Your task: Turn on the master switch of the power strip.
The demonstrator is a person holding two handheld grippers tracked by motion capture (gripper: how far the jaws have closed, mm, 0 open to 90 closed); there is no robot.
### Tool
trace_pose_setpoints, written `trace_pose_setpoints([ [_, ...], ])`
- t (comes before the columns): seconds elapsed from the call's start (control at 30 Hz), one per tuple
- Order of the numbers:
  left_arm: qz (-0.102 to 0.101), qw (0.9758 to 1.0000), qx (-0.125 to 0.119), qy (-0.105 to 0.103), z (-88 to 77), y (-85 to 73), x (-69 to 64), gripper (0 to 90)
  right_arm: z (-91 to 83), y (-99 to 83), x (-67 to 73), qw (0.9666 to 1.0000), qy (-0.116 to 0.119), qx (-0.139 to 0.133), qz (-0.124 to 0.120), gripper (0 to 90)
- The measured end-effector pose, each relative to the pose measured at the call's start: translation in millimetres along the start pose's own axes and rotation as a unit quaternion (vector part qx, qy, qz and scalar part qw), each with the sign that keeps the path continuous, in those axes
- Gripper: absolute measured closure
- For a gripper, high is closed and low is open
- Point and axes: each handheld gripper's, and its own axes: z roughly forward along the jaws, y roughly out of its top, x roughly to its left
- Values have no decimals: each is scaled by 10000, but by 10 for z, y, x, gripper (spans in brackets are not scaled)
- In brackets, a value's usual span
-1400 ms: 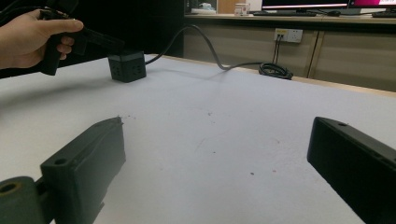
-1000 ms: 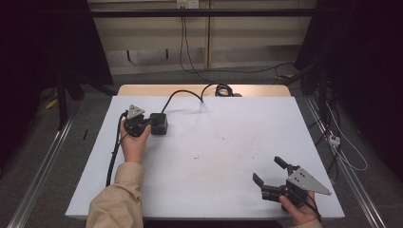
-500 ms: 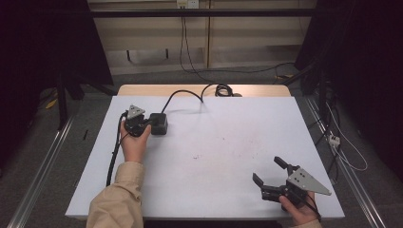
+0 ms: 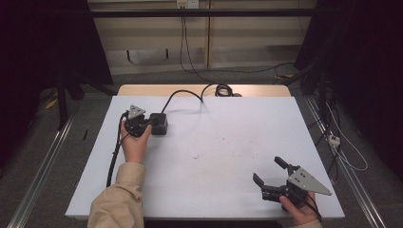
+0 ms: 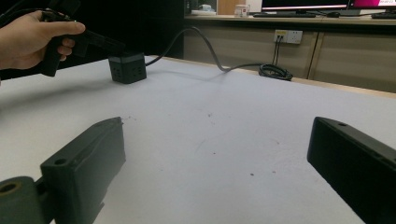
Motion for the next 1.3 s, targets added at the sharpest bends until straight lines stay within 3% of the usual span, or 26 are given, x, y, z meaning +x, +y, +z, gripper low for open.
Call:
trace_pose_setpoints([
  [0.5, 47, 10000, 9, 51, -11, -1, -30, 900, -6, -11, -22, 10000, -49, 3, 61, 37],
  [0.83, -166, 9998, -14, -70, -6, -6, 20, 900, 9, -15, -19, 10000, -37, 29, 46, 37],
  [1.3, -263, 9996, -67, -84, -6, 1, 36, 900, 15, -15, -22, 10000, -24, 27, 30, 37],
])
